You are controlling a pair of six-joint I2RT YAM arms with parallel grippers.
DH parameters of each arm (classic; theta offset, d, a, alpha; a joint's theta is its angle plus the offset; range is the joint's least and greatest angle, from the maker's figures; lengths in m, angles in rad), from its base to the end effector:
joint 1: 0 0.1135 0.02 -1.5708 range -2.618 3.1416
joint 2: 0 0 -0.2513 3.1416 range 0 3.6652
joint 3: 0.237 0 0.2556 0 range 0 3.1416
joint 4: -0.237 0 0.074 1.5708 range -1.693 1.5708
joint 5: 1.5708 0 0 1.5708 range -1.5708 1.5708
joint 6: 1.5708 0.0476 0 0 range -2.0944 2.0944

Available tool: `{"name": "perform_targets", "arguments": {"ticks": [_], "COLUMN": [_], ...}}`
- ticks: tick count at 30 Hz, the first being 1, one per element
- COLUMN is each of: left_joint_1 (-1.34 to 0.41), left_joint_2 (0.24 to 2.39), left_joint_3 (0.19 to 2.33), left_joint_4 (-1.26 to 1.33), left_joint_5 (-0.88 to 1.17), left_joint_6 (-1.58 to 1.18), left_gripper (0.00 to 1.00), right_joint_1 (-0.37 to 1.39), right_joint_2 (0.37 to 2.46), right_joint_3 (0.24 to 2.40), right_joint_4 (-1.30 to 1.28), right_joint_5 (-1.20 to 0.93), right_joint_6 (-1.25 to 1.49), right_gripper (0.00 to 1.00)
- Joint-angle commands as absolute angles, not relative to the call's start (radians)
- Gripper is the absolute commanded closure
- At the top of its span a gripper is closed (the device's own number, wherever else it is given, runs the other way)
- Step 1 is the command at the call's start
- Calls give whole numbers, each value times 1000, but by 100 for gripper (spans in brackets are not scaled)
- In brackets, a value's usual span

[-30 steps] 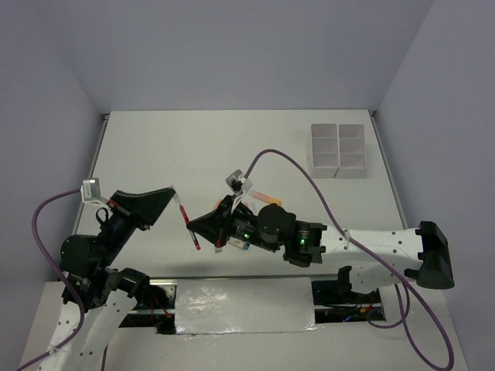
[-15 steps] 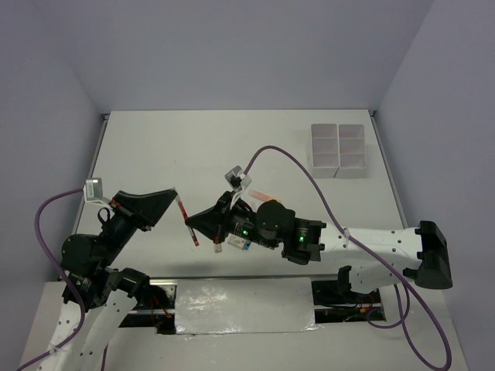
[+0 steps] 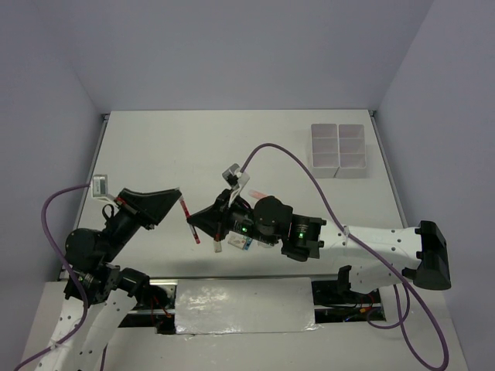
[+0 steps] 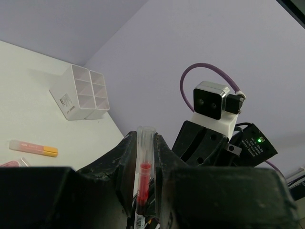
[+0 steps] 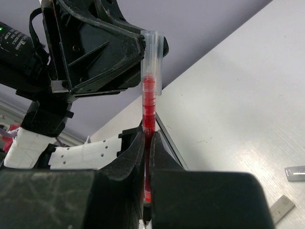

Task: Sort the stationery into containers
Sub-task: Close the pen cap on the pen.

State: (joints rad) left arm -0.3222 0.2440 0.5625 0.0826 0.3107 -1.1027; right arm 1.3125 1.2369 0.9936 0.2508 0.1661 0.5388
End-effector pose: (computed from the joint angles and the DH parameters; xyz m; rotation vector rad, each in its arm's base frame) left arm 0.0932 -0.0465 0.3556 -0.2072 1.3005 -1.4171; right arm 0.0879 0.3017 0.3502 -0.5149 1.6462 1.2976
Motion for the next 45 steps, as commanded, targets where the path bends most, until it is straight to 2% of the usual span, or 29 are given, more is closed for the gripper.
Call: {"name": "perform_targets", "arguments": {"ticks": [1, 9, 22, 45], "left_joint_1": [-322, -322, -322, -322], "left_joint_2": [247, 270, 229, 184], "left_joint_3": [566, 584, 539, 497], "left_joint_4": [121, 100, 104, 115], "left_joint_5": [385, 405, 394, 396], "left_joint_6": [-1101, -1083, -1101, -1127], "left_gripper": [100, 100, 100, 100], "right_joint_1": [1295, 1281, 1249, 1216], "right_joint_2": [1226, 1233, 1252, 1284], "right_joint_3": [1022, 1054, 1043, 1135], "right_joint_4": [331, 325, 465, 472], "right_joint_5": [150, 129, 89, 87], "right_joint_6": [486, 417, 446, 423], "right_gripper": [100, 100, 100, 100]}}
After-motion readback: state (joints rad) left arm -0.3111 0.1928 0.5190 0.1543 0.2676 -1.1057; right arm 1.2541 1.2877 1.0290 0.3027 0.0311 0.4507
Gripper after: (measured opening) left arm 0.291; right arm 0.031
